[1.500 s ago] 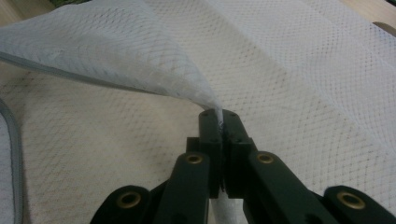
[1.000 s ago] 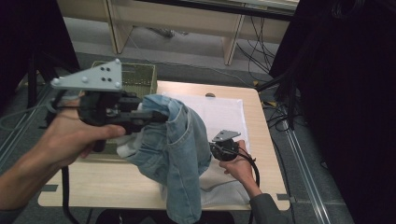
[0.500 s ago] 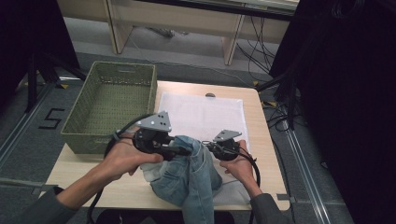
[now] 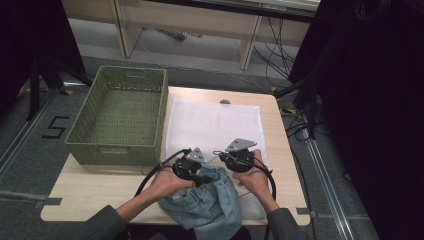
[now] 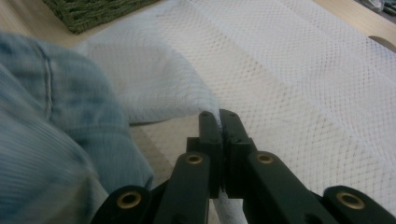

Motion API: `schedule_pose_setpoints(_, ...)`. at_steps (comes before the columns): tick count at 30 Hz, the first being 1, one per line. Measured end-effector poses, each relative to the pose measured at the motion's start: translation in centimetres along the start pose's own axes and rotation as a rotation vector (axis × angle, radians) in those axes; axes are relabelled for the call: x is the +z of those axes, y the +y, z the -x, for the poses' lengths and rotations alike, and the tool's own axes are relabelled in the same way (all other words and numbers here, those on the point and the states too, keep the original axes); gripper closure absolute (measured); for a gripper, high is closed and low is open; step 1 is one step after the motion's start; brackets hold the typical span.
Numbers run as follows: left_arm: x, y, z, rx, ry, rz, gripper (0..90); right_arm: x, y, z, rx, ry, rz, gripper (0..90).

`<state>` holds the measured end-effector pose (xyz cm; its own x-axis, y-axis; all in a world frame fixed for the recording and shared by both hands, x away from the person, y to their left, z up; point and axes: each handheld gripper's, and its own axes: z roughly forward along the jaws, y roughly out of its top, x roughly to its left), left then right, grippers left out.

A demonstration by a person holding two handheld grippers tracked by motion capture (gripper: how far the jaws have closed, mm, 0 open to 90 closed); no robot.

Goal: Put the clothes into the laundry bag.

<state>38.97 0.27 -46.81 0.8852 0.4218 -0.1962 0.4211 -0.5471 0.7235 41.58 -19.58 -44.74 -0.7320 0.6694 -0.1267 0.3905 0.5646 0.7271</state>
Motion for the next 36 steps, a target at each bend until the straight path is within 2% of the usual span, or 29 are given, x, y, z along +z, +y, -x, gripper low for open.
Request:
schedule_pose_setpoints(1,0.0,0.0,0.0,0.000,0.000,0.000,73.1,0.0,0.0,0.0,0.000,0.000,0.000,89.7)
schedule_pose_setpoints(2,1.0,-0.6,-0.3,-0.034,0.004,-0.009,72.2,0.0,0.1,-0.2,-0.019,0.001,0.009,89.7)
schedule_pose_setpoints(3,0.9,-0.5,-0.4,-0.040,0.004,-0.009,71.6,0.0,0.2,-0.3,-0.024,0.005,0.010,89.7)
schedule_pose_setpoints(5,0.3,-0.2,-0.4,-0.051,0.005,0.010,68.5,-0.2,0.4,-0.5,-0.019,0.014,0.003,89.7)
schedule_pose_setpoints(6,-0.2,0.0,-0.4,-0.060,0.004,0.016,65.2,-0.1,0.4,-0.6,-0.029,0.009,0.025,89.7)
schedule_pose_setpoints(9,-1.2,0.2,-0.2,-0.056,0.005,0.018,52.3,-0.3,0.5,-0.8,-0.029,0.013,0.032,89.7)
schedule_pose_setpoints(10,-2.6,0.5,0.0,-0.043,0.010,0.034,47.4,-0.5,0.5,-0.8,-0.021,0.017,0.030,89.7)
schedule_pose_setpoints(11,-2.6,0.5,0.0,-0.043,0.010,0.034,42.9,-0.5,0.6,-0.7,-0.025,0.013,0.036,89.7)
schedule_pose_setpoints(12,-4.4,0.8,0.2,-0.054,0.015,0.065,38.5,-0.5,0.6,-0.7,-0.024,0.014,0.039,89.7)
schedule_pose_setpoints(13,-5.3,1.0,0.3,-0.067,0.021,0.092,35.8,-0.6,0.5,-0.6,-0.024,0.014,0.039,89.7)
schedule_pose_setpoints(14,-6.3,1.1,0.3,-0.062,0.033,0.110,34.0,-0.6,0.5,-0.6,-0.025,0.014,0.040,89.7)
schedule_pose_setpoints(15,-7.2,1.2,0.3,-0.050,0.037,0.125,33.9,-0.5,0.5,-0.6,-0.024,0.015,0.044,89.6)
schedule_pose_setpoints(16,-8.0,1.2,0.3,-0.033,0.060,0.129,34.3,-0.6,0.5,-0.6,-0.020,0.022,0.036,89.6)
schedule_pose_setpoints(17,-8.0,1.2,0.3,-0.033,0.060,0.129,35.2,-0.6,0.5,-0.6,-0.020,0.022,0.036,89.6)
schedule_pose_setpoints(18,-9.2,0.9,-0.1,-0.020,0.075,0.124,35.6,-0.7,0.6,-0.7,-0.018,0.013,0.044,89.6)
schedule_pose_setpoints(19,-9.2,0.9,-0.1,-0.020,0.075,0.124,35.6,-0.7,0.6,-0.7,-0.018,0.013,0.044,89.6)
schedule_pose_setpoints(20,-10.0,0.1,-0.7,-0.044,0.091,0.133,35.5,-0.8,0.7,-0.8,-0.017,0.012,0.052,89.7)
schedule_pose_setpoints(21,-10.0,0.1,-0.7,-0.044,0.091,0.133,35.2,-0.8,0.7,-0.8,-0.017,0.012,0.052,89.7)
schedule_pose_setpoints(24,-10.4,-1.8,-2.1,-0.112,0.149,0.097,35.5,-1.2,1.1,-0.8,-0.031,0.008,0.066,89.7)
schedule_pose_setpoints(25,-10.3,-2.3,-2.4,-0.105,0.166,0.074,36.1,-1.3,1.1,-0.9,-0.026,0.008,0.072,89.7)
schedule_pose_setpoints(26,-10.1,-2.7,-2.6,-0.121,0.170,0.060,36.8,-1.4,1.2,-0.8,-0.033,0.011,0.069,89.7)
schedule_pose_setpoints(27,-10.1,-2.7,-2.6,-0.121,0.170,0.060,36.9,-1.4,1.3,-0.8,-0.042,0.009,0.075,89.7)
schedule_pose_setpoints(28,-9.5,-3.5,-2.8,-0.164,0.147,0.048,36.8,-1.5,1.3,-0.9,-0.041,0.008,0.076,89.7)
schedule_pose_setpoints(29,-9.5,-3.5,-2.8,-0.164,0.147,0.048,36.5,-1.5,1.4,-0.9,-0.041,0.007,0.077,89.7)
schedule_pose_setpoints(30,-8.6,-3.9,-3.0,-0.181,0.117,0.023,35.3,-1.5,1.4,-1.0,-0.034,0.010,0.075,89.7)
schedule_pose_setpoints(31,-8.6,-3.9,-3.0,-0.181,0.117,0.023,34.5,-1.5,1.4,-1.0,-0.034,0.010,0.075,89.7)
schedule_pose_setpoints(34,-6.8,-4.1,-3.6,-0.220,0.089,0.009,32.3,-1.4,1.4,-0.9,-0.053,0.016,0.079,89.7)
schedule_pose_setpoints(35,-6.4,-4.1,-3.6,-0.232,0.071,0.013,35.4,-1.4,1.4,-1.0,-0.047,0.012,0.076,89.7)
schedule_pose_setpoints(36,-6.0,-4.1,-3.5,-0.227,0.061,0.007,40.8,-1.4,1.4,-1.1,-0.035,0.019,0.070,89.7)
